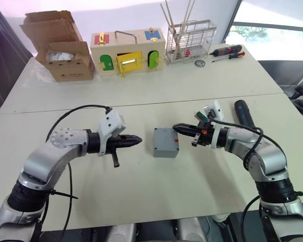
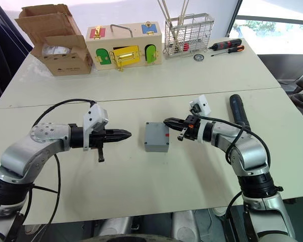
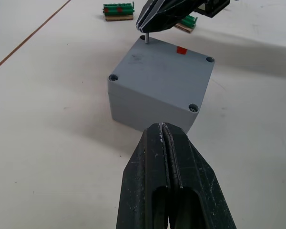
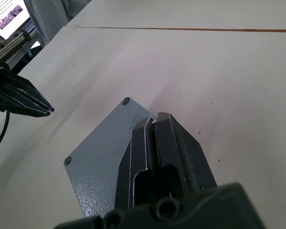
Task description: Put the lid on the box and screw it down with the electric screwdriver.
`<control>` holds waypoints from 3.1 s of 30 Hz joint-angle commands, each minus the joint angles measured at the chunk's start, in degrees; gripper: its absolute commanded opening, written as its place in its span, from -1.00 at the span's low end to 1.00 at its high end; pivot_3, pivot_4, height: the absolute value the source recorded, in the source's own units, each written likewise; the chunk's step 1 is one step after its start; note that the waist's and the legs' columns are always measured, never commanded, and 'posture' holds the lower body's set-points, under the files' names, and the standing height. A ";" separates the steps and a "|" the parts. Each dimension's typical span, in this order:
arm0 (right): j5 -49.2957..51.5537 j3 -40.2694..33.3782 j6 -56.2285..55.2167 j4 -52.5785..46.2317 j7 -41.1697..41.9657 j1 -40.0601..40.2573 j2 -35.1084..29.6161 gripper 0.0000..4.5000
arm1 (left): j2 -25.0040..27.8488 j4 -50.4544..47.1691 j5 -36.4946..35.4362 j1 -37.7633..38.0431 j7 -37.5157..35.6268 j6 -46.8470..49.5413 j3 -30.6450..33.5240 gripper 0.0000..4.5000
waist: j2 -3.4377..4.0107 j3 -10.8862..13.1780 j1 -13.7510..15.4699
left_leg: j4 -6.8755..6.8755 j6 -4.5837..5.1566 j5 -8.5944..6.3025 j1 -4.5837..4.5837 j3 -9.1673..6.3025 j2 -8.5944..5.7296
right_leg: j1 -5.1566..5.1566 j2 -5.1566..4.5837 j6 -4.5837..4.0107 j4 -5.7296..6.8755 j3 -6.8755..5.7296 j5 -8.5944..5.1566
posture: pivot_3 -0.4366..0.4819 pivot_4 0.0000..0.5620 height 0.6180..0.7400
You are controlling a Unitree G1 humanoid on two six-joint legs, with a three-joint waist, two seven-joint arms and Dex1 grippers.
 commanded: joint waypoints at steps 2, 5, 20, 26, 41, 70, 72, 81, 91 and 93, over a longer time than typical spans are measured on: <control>-0.18 -0.39 -1.10 0.51 -0.20 -1.11 0.39 -0.99 | -0.01 -1.29 -0.69 -0.91 0.16 0.18 0.44 -1.00 | 0.00 0.00 -0.01 | 0.00 0.00 0.00 0.00 0.00 0.00 | 0.00 0.00 0.00 0.00 0.01 0.00 | -0.05 -0.47 0.99; 0.35 -1.26 -0.88 0.85 -0.34 -1.33 0.22 -0.99 | 0.05 -1.29 -0.65 -0.93 0.16 0.13 0.47 -1.00 | 0.00 0.00 0.01 | 0.00 0.00 0.00 0.00 0.00 0.00 | 0.00 0.00 0.00 0.00 0.00 0.00 | -0.05 -0.47 0.99; -0.99 -0.15 -1.43 1.32 0.38 0.07 -0.74 -0.99 | -0.27 -0.94 -0.43 -1.40 0.07 -0.14 -0.13 -1.00 | 0.00 0.00 -0.01 | 0.00 0.00 0.00 0.00 0.00 0.00 | 0.00 0.00 0.00 0.00 0.00 0.00 | -0.05 -0.47 0.99; -3.13 1.79 -2.64 1.76 1.09 -0.51 -0.79 -0.74 | -0.41 -1.34 -0.62 -1.44 0.33 0.27 -0.05 -1.00 | 0.00 0.00 -0.03 | 0.00 0.00 0.00 0.00 0.00 0.00 | 0.00 0.00 0.00 0.00 0.00 0.00 | -0.05 -0.47 0.99; 1.34 -9.85 4.83 4.00 3.29 -7.46 -11.17 0.99 | -4.09 -1.20 -2.82 -2.88 2.57 -0.02 1.94 -1.00 | 0.00 0.00 0.15 | 0.01 0.00 0.00 0.00 0.01 0.00 | 0.00 -0.01 0.00 0.00 0.02 0.00 | -0.05 -0.47 0.99; -39.37 24.35 6.23 85.62 30.25 -51.13 -18.78 0.99 | -8.55 -18.64 -3.74 3.22 13.11 3.53 -4.02 -1.00 | 0.16 0.04 -0.14 | 0.02 0.09 -0.08 -0.04 0.38 -0.04 | -0.13 -0.05 0.00 -0.04 0.25 0.00 | -0.05 -0.47 0.99; -40.30 23.86 6.08 86.55 30.41 -50.95 -17.82 0.99 | -8.42 -19.46 -4.29 3.76 13.98 4.31 -3.85 -1.00 | 0.17 0.04 -0.20 | 0.02 0.06 -0.06 -0.03 0.38 -0.06 | -0.14 -0.04 0.00 -0.01 0.25 0.00 | -0.05 -0.47 0.99; -43.47 22.37 3.22 88.49 26.16 -47.55 -12.80 0.49 | -8.24 -21.65 -5.94 4.44 17.31 7.07 -3.72 -1.00 | -0.10 -0.14 -0.35 | 0.02 0.05 -0.06 0.04 0.36 -0.06 | -0.06 0.00 0.00 -0.02 0.23 0.00 | -0.05 -0.47 0.99; -45.13 19.08 1.24 88.93 21.94 -45.87 -12.91 -0.17 | -4.62 -22.39 -6.34 7.63 18.11 6.84 -0.68 -1.00 | -0.59 -0.52 -0.28 | 0.02 0.03 -0.07 0.13 0.29 -0.05 | 0.08 0.01 0.00 -0.05 0.19 0.00 | -0.05 -0.47 0.99; -43.59 15.95 0.87 88.61 18.41 -46.70 -13.28 -0.17 | -3.66 -21.10 -6.22 7.92 16.91 5.86 0.18 -1.00 | -0.67 -0.57 -0.29 | 0.03 0.03 -0.07 0.14 0.28 -0.05 | 0.13 0.01 -0.01 -0.08 0.19 0.00 | -0.05 -0.47 0.99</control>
